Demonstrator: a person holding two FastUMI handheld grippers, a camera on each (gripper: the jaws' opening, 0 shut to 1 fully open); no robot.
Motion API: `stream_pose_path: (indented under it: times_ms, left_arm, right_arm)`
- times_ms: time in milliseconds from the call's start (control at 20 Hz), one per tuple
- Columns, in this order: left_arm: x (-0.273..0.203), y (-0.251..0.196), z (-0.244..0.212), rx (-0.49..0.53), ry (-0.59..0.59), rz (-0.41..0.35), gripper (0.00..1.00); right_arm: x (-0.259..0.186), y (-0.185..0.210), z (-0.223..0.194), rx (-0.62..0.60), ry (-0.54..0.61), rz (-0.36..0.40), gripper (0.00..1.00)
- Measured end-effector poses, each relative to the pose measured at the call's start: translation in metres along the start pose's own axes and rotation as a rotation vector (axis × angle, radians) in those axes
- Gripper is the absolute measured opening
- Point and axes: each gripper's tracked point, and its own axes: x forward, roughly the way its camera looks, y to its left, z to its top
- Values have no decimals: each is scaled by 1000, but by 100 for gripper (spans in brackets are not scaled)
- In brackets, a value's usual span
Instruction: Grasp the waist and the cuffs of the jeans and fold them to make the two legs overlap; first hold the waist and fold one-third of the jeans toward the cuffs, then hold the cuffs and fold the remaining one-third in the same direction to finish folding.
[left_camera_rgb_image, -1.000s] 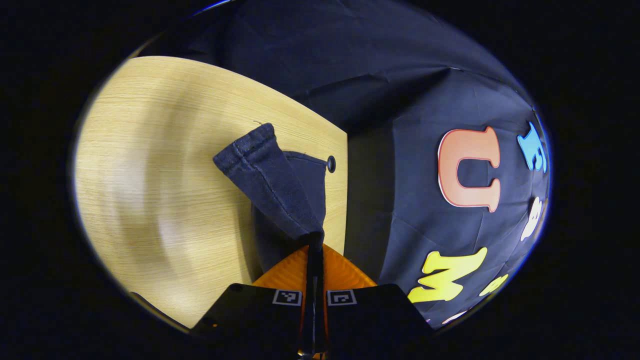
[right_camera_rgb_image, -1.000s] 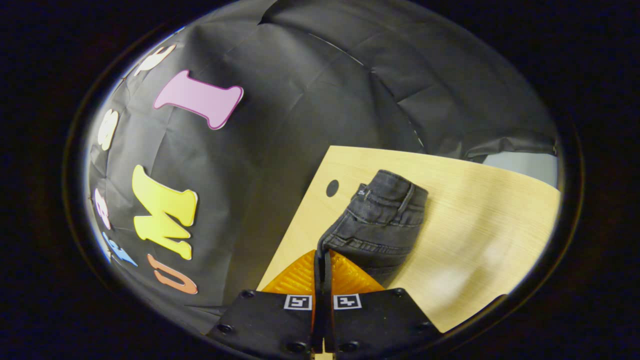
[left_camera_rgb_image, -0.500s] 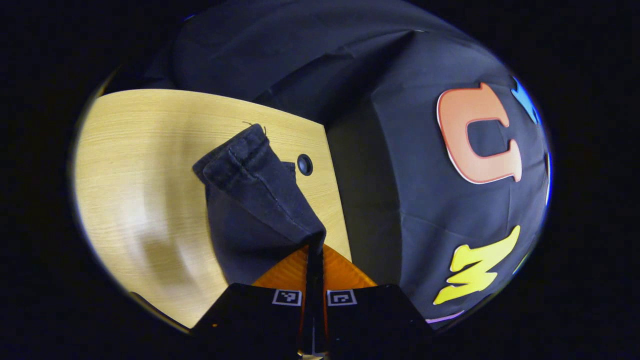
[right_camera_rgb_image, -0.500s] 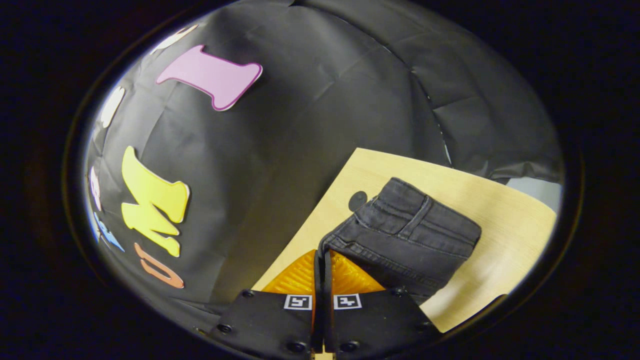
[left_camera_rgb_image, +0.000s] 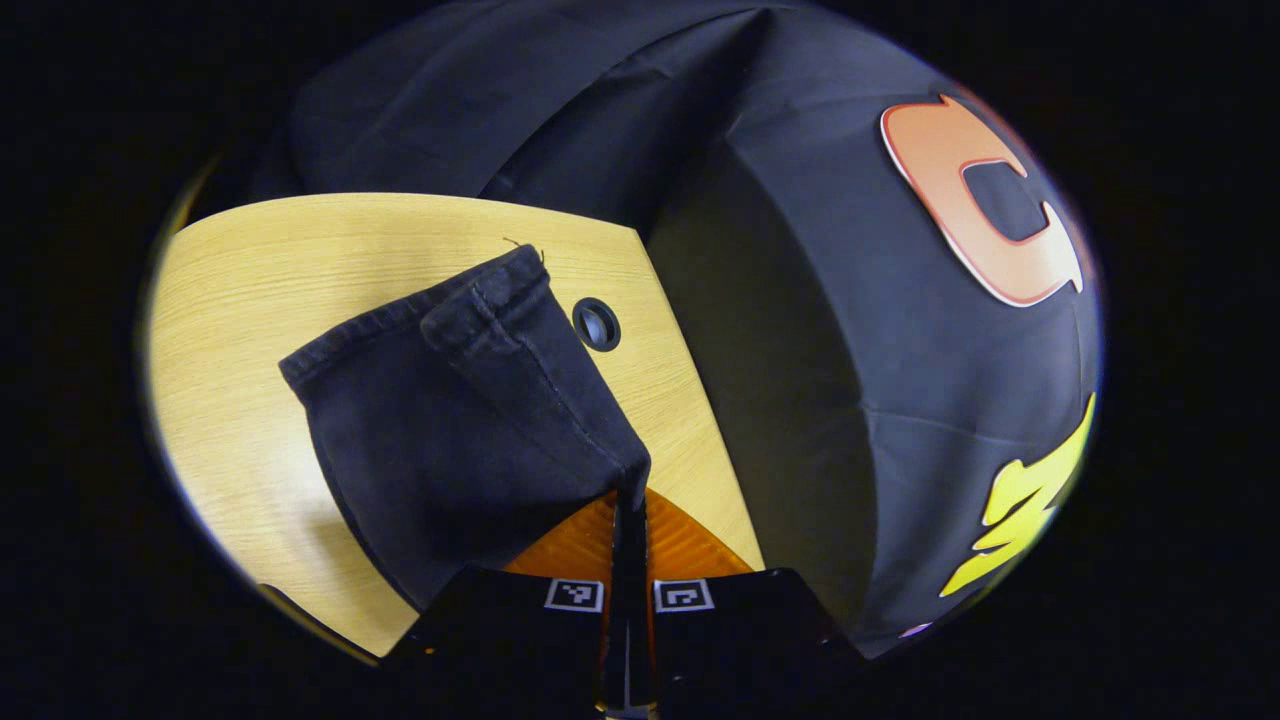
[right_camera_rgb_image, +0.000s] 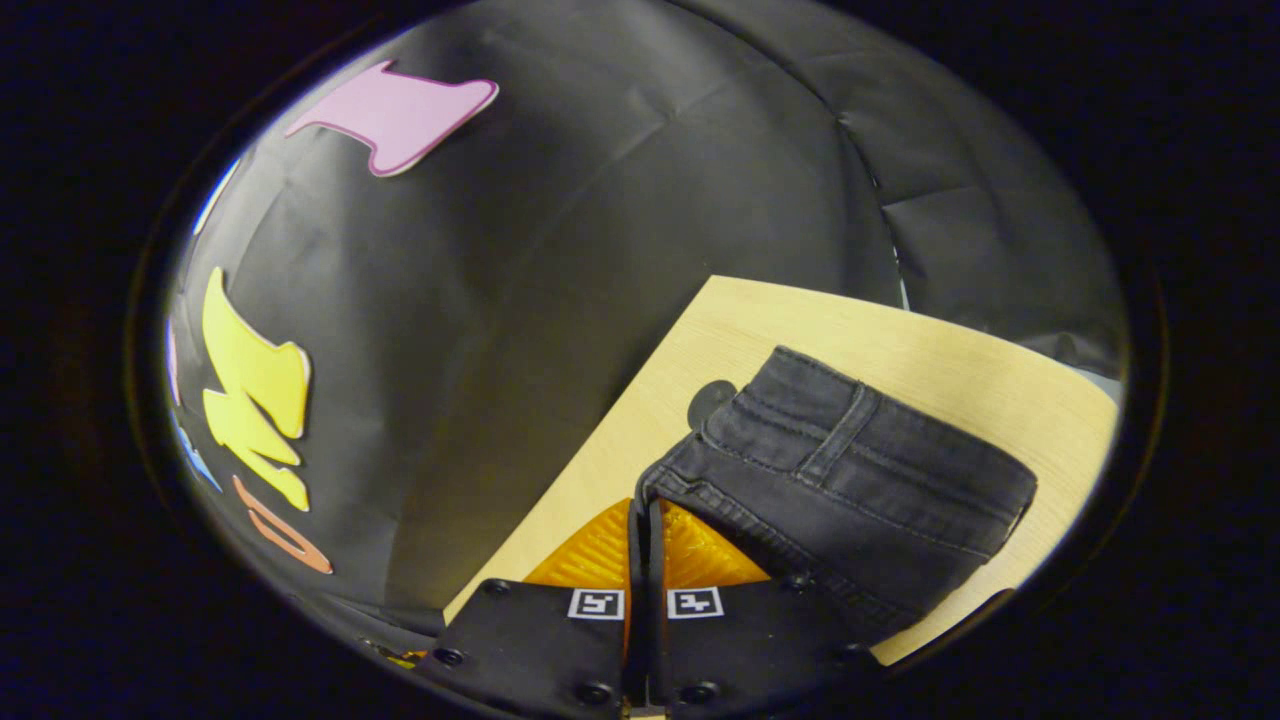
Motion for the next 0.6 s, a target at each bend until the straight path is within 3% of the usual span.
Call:
stream_pose_path:
  times_ms: [400,550,600]
  left_arm:
    - [40,26,-16,100,7,81,5]
    - [41,24,-17,149,-24,92,20]
    - [45,21,-20,175,-26,88,40]
  right_arm:
    - [49,-32,-16,16,30,-40,2]
    - [53,-32,-17,5,24,-42,3]
    - [54,-29,-19,2,26,-33,5]
